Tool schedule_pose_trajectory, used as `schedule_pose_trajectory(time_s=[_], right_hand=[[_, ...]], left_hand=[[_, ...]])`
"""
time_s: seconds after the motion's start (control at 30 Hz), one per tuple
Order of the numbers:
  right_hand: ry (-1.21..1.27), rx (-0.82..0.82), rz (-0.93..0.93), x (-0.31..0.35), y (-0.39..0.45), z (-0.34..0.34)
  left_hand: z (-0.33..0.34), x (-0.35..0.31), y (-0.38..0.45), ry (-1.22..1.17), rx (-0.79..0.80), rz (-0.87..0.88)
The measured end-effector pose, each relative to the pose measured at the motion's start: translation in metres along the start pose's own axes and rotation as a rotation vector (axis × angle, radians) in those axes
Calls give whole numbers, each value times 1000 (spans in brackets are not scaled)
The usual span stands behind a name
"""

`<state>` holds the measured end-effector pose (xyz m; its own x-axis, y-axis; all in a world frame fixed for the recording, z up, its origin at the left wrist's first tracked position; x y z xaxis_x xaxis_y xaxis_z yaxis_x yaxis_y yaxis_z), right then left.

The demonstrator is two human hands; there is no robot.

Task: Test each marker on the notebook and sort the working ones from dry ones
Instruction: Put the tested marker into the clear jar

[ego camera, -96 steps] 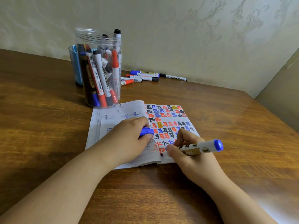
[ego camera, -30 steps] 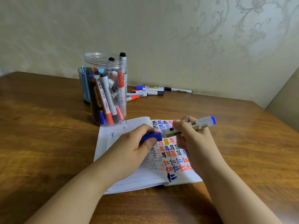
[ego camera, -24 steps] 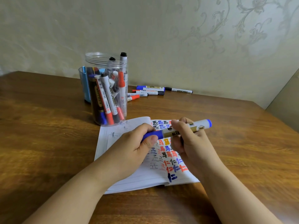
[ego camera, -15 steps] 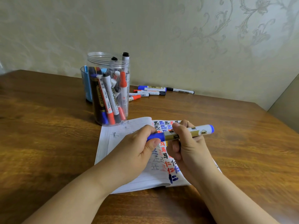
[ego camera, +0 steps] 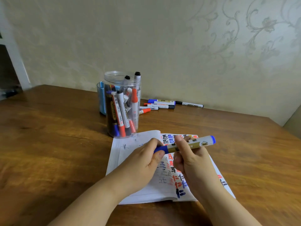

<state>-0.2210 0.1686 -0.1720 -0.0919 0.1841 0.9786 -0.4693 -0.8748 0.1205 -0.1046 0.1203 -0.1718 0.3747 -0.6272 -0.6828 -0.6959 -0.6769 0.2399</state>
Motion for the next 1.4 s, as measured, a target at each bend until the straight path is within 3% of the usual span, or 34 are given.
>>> schedule_pose_trajectory(time_s=[0.2,0.5,0.7,0.9,1.2,1.4], right_hand=[[93,-99,23,9,3,-14],[-96,41,-56,37,7,11],[-136,-29,-432,97,39,30],[-454,-2,-721,154,74,84],[-1178,266,-636,118,123,152],[-1291,288,-614,113,132,157]], left_hand=[[-17,7,4,62,-112,-21],[-69,10,-2,142,-215,-20],[-105,24,5,145,-432,-86],[-108,33,16,76,-614,-72],[-98,60,12,86,-625,-70],[-95,61,13,83,-593,-82]])
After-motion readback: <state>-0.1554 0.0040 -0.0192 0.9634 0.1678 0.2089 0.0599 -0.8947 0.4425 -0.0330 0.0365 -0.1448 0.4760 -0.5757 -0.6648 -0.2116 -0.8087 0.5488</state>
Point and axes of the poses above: each hand's wrist, its own y-axis towards the middle knuckle, its own z-axis out of the palm, x = y × z, the point moved 6 cm from there along y, towards the middle knuckle, and after that the axes turned 4 degrees about y, right-handed, at the moved point
